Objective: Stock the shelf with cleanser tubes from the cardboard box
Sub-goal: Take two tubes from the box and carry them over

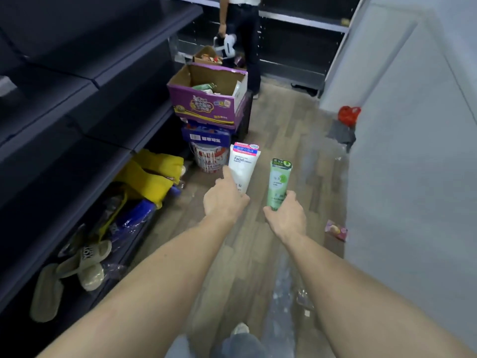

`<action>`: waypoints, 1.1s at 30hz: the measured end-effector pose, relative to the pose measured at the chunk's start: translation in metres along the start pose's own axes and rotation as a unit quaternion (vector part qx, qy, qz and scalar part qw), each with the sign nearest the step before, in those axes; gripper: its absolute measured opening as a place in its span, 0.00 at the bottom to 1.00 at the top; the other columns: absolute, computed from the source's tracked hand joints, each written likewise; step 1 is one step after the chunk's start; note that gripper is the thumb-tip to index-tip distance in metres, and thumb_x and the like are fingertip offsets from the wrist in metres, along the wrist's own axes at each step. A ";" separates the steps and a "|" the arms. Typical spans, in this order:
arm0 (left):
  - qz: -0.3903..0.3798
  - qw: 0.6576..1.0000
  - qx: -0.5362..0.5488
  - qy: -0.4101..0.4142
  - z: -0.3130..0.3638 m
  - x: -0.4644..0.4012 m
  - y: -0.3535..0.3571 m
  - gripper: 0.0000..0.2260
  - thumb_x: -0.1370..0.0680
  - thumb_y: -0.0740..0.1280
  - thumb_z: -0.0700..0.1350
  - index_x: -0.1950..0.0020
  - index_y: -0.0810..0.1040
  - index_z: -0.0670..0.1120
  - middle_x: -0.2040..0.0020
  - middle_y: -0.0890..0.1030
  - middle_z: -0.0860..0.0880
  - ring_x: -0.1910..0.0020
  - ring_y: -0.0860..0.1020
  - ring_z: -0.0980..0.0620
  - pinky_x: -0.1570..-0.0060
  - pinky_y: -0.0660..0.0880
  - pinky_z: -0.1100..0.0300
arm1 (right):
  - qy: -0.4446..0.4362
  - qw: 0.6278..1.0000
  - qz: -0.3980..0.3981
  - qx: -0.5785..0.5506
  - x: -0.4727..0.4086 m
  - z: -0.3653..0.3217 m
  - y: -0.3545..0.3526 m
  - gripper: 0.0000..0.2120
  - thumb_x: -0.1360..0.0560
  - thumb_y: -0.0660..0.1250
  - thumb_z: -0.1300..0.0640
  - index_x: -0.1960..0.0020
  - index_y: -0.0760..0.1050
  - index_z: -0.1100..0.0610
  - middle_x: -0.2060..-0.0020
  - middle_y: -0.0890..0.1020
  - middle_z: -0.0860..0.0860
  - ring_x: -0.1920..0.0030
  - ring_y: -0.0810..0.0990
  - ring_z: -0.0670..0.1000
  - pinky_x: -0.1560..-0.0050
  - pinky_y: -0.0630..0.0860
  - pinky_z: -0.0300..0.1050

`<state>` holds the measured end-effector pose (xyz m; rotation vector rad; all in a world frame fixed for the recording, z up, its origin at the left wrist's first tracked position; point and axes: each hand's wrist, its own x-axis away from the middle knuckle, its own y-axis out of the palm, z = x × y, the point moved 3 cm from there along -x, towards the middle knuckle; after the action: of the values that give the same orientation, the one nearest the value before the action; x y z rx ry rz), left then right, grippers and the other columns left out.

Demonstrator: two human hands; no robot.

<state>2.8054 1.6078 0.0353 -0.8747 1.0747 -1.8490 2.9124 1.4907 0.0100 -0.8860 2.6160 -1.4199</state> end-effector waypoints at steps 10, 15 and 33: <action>-0.085 0.996 -0.012 0.028 0.075 -0.023 0.067 0.24 0.28 0.69 0.50 0.38 0.62 0.46 0.45 0.76 0.44 0.48 0.79 0.42 0.58 0.69 0.55 | 0.065 0.998 -0.015 0.006 -0.065 0.067 -0.027 0.21 0.29 0.69 0.50 0.39 0.69 0.56 0.47 0.81 0.55 0.48 0.81 0.59 0.53 0.75 0.47; -0.103 0.994 -0.011 0.033 0.108 -0.077 0.096 0.27 0.29 0.71 0.50 0.37 0.62 0.45 0.44 0.76 0.44 0.48 0.79 0.42 0.58 0.69 0.55 | 0.078 0.997 -0.005 0.018 -0.123 0.079 -0.038 0.22 0.29 0.69 0.51 0.39 0.68 0.58 0.47 0.81 0.56 0.48 0.80 0.60 0.55 0.73 0.47; -0.168 0.985 -0.009 0.021 0.231 -0.296 0.128 0.28 0.30 0.75 0.52 0.39 0.64 0.43 0.41 0.73 0.45 0.46 0.79 0.43 0.56 0.70 0.55 | 0.089 0.995 -0.002 0.052 -0.363 0.037 -0.073 0.24 0.28 0.68 0.50 0.37 0.67 0.57 0.47 0.81 0.55 0.48 0.80 0.59 0.53 0.75 0.48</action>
<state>3.1686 1.7506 -0.0362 -1.0866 1.0181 -2.1444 3.2610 1.6124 -0.0382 -0.7881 2.6336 -1.6912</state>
